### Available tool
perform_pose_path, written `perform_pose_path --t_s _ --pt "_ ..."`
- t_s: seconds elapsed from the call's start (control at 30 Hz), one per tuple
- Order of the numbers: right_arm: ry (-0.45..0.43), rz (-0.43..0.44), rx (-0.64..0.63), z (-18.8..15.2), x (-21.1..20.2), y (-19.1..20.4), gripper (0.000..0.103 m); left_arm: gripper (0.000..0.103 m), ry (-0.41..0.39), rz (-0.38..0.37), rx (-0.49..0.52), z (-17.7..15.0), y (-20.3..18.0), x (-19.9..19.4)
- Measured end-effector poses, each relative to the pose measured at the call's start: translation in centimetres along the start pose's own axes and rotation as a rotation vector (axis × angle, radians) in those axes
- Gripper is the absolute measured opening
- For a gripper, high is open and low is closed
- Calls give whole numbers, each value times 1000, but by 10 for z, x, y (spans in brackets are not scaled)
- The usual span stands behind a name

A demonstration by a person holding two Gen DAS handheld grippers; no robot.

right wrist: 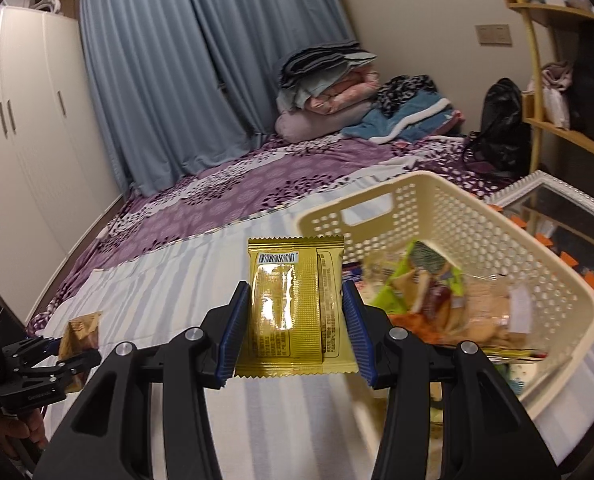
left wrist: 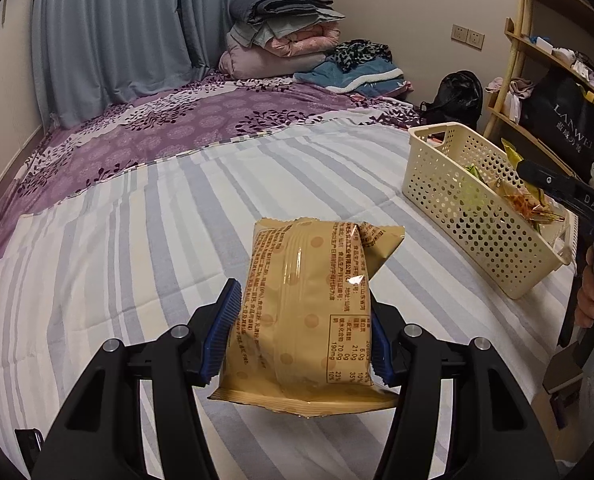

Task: Organize snacks
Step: 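Carry the yellow bar pack into the basket with the right tool, then drop the tan bread bag into the basket with the left tool while the right tool opens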

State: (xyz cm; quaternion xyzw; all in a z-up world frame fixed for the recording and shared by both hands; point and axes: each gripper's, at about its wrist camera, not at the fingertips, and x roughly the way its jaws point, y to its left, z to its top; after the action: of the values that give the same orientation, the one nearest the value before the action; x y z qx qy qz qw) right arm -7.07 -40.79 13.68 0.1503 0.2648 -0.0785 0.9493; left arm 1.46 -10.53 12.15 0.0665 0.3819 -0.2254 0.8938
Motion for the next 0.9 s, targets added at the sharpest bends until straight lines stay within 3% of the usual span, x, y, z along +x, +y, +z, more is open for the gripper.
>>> perform_pose_path --t_s 0.43,0.9 --pt "26 -92 59 -11 8 -42 47 59 6 -30 39 6 -23 2" --pt "64 -113 16 -10 17 -39 47 59 -13 -73 78 18 -39 3"
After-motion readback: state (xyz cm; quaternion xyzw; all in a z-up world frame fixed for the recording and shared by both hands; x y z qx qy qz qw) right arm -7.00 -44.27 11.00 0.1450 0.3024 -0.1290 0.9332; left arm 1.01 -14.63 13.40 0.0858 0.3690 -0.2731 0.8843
